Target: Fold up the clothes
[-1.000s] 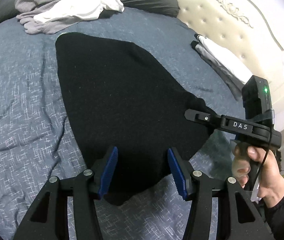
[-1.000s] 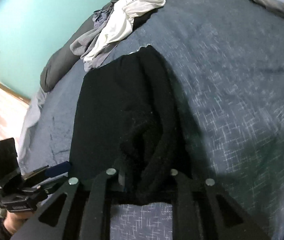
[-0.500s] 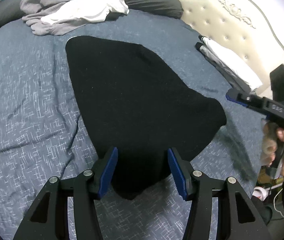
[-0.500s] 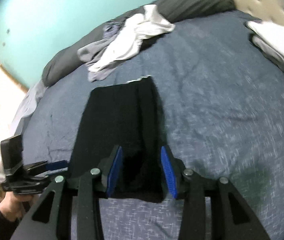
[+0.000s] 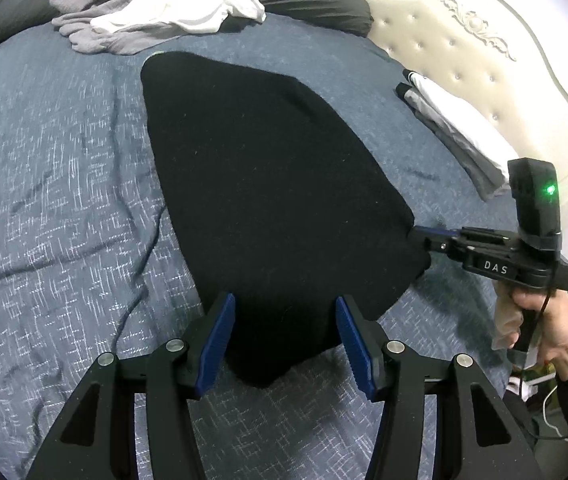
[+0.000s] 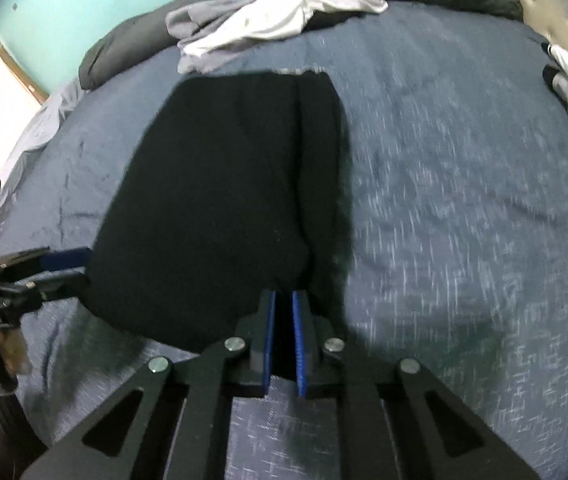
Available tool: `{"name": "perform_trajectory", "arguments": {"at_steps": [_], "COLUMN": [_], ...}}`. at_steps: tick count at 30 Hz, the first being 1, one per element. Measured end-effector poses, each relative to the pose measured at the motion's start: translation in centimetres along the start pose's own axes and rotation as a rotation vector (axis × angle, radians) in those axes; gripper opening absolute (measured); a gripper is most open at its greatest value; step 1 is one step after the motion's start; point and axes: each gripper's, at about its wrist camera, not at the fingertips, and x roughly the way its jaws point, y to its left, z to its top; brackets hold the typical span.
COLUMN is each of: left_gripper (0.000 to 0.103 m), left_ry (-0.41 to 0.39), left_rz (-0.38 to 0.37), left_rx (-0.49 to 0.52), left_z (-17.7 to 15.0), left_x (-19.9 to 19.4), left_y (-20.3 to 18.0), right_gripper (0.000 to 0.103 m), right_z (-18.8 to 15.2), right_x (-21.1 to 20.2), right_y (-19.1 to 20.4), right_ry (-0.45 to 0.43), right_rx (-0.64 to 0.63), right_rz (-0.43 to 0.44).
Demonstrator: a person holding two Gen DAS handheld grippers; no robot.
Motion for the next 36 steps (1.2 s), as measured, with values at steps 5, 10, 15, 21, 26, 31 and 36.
{"name": "perform_trajectory", "arguments": {"at_steps": [5,10,15,21,26,31,36], "left_gripper": [0.058,0.058,0.058,0.059,0.059,0.059,0.059], "left_ry": [-0.007,-0.028,-0.01,0.002,-0.002,0.006,0.022], "left_rz": [0.003,0.023,0.032,0.032,0.02,0.023,0.005], "left_rx": [-0.004,0.01,0.005,0.01,-0.016,-0.034,-0.063], "left_z": [0.3,1.0,1.5,0.7,0.6,-0.1,-0.6], "left_x": [-0.6,-1.2,-0.2,0.6,-0.4,-0.4,-0.1], "left_y": [0.0,-0.2,-0.3,0.0,0.8,1.6,1.8], "right_gripper": [0.008,0.008,0.008,0.004,0.004,0.004,0.004], "right_z": [1.0,3.1,4.5,3.6,3.7,2.3,0.7], "right_x": [-1.9,-3.4,-0.3,2.6,0.2,-0.4,1.0], "right_y": [0.2,2.0,1.8,0.6,0.8,2.3,1.2], "right_ry": [-0.031,-0.051,0.05,0.119,0.086,0.104,0.149], "right_rx": [0.024,-0.024,-0.021,-0.007,0.0,-0.078,-0.069], "right_rz": [0.016,0.053,0.02,0.006,-0.003,-0.024,-0.054]}}
